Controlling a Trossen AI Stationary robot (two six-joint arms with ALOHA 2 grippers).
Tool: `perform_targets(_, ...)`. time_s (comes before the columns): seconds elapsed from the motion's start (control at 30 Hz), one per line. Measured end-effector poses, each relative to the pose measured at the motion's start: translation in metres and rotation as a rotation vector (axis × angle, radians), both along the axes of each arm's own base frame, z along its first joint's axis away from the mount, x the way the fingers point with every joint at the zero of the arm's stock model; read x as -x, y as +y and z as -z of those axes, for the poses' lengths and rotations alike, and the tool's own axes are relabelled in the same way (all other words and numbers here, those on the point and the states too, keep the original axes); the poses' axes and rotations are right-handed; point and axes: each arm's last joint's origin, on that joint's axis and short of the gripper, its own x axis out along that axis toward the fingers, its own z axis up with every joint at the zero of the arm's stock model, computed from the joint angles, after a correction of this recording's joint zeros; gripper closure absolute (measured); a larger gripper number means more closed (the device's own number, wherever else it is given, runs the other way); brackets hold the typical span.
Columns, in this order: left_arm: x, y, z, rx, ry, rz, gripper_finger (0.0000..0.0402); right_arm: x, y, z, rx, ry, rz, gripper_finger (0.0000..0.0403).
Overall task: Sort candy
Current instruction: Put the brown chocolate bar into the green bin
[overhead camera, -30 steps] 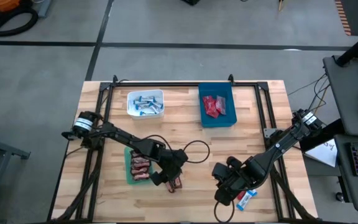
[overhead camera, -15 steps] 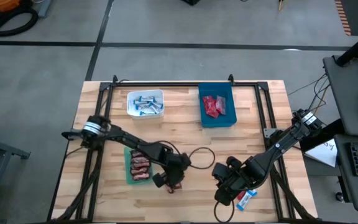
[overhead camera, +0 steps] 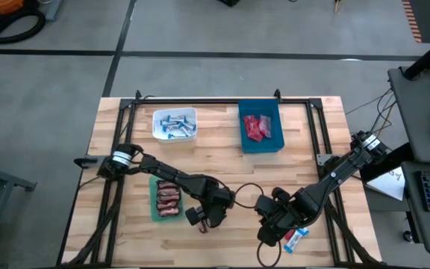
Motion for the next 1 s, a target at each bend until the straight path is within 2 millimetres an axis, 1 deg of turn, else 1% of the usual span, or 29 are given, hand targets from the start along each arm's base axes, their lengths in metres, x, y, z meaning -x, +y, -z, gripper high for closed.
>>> perform_targets(0.17, 0.001, 0.001, -0.005, 0.0, -0.012, 0.002, 0.0368, 0.0, 0.0, 0.0, 0.004, 0.0, -0.006, 0.0301)
perform_targets(0.23, 0.0, 0.002, -0.006, 0.0, -0.015, 0.001, 0.039, 0.0, 0.0, 0.0, 0.006, -0.002, -0.005, 0.0301)
perform_targets(0.43, 0.0, 0.003, -0.011, -0.028, -0.041, -0.011, 0.0381, 0.001, -0.001, 0.003, 0.017, 0.005, -0.005, 0.03)
perform_targets(0.57, 0.002, 0.005, -0.027, -0.027, -0.08, -0.022, 0.0394, 0.002, -0.003, 0.01, 0.078, -0.005, -0.016, 0.03)
perform_targets(0.63, 0.005, 0.006, -0.04, -0.005, -0.107, -0.024, 0.0397, 0.004, -0.004, 0.014, 0.13, -0.015, -0.029, 0.03)
perform_targets(0.8, 0.015, 0.011, -0.081, 0.045, -0.195, -0.059, 0.0399, 0.009, -0.006, 0.023, 0.27, -0.059, -0.046, 0.03)
perform_targets(0.9, 0.026, 0.016, -0.108, 0.064, -0.25, -0.108, 0.0399, 0.01, -0.008, 0.027, 0.339, -0.083, -0.04, 0.03)
perform_targets(1.0, 0.04, 0.021, -0.129, 0.059, -0.266, -0.195, 0.0399, 0.011, -0.011, 0.031, 0.408, -0.106, -0.025, 0.03)
